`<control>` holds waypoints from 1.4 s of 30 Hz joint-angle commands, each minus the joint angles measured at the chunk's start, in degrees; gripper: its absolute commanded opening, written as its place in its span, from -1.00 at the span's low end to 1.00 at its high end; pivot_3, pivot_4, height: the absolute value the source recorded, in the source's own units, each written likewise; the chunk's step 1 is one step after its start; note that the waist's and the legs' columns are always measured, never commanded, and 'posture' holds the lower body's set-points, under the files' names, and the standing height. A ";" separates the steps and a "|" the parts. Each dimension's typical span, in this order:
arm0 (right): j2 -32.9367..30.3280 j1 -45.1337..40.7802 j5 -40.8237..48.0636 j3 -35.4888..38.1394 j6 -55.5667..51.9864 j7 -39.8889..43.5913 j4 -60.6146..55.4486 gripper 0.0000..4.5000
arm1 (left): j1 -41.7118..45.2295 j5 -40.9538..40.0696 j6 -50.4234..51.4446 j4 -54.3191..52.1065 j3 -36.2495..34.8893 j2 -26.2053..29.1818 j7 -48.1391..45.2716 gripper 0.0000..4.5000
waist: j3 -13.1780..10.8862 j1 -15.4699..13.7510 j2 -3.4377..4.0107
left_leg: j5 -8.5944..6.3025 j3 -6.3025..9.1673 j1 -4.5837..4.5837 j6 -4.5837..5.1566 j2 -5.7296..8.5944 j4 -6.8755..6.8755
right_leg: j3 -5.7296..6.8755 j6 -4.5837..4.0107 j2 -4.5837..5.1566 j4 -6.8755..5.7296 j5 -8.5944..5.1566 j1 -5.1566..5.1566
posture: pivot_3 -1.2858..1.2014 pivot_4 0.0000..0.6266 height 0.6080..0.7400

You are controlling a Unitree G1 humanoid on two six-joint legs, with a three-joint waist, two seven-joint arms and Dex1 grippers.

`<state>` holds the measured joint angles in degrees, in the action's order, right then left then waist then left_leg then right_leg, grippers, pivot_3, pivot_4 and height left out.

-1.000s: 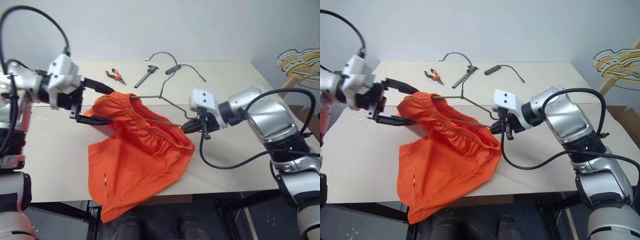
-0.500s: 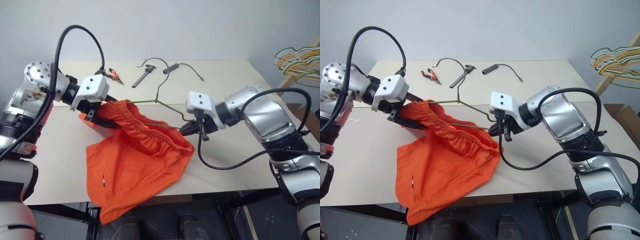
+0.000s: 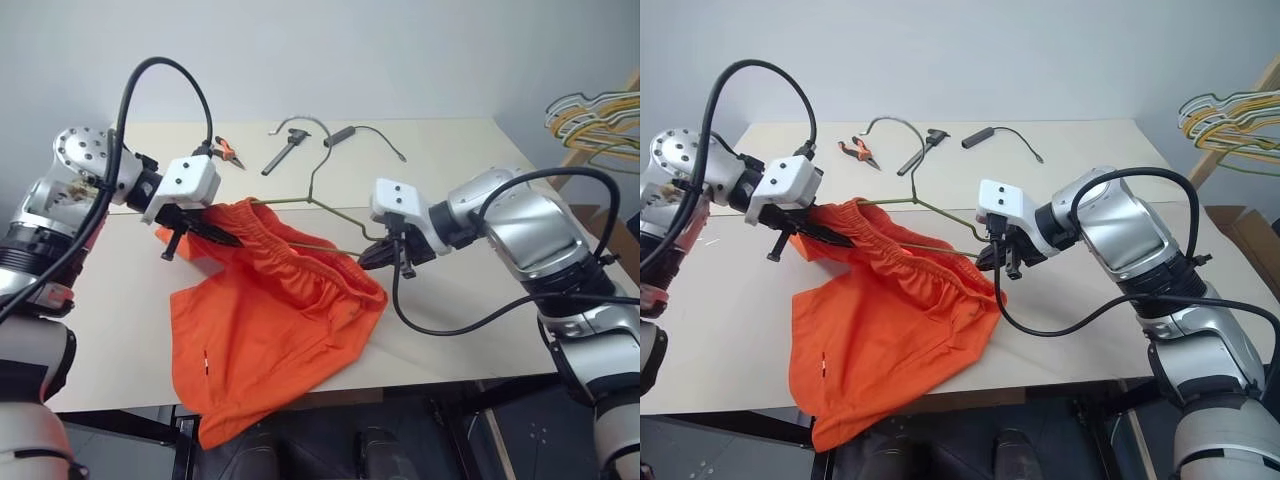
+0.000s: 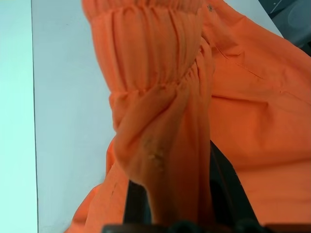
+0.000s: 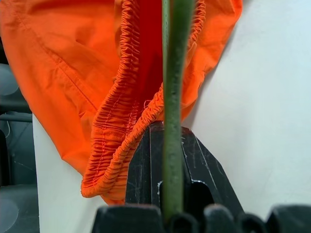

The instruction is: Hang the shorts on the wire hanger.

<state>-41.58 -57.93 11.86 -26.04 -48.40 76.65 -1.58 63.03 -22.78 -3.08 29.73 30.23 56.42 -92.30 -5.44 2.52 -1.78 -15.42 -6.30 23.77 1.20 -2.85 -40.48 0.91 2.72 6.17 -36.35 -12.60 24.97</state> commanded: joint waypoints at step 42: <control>11.25 36.38 13.12 20.77 -4.65 -35.53 -22.44 0.46 | -5.16 0.93 7.91 -2.58 -12.37 -1.20 -0.20 -0.99 | 0.06 0.12 -0.07 | -0.22 -0.04 -0.11 0.39 0.03 -0.52 | -0.22 0.02 0.05 -0.44 -0.01 0.04 | 0.00 -0.83 1.00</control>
<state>-30.44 -20.34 24.42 -5.86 -54.88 41.21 -23.42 57.58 -20.43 4.29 28.87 19.12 54.40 -92.31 -5.38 2.64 -1.84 -15.64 -6.35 23.65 1.59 -2.81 -41.00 0.70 2.74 6.21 -36.79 -12.61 25.01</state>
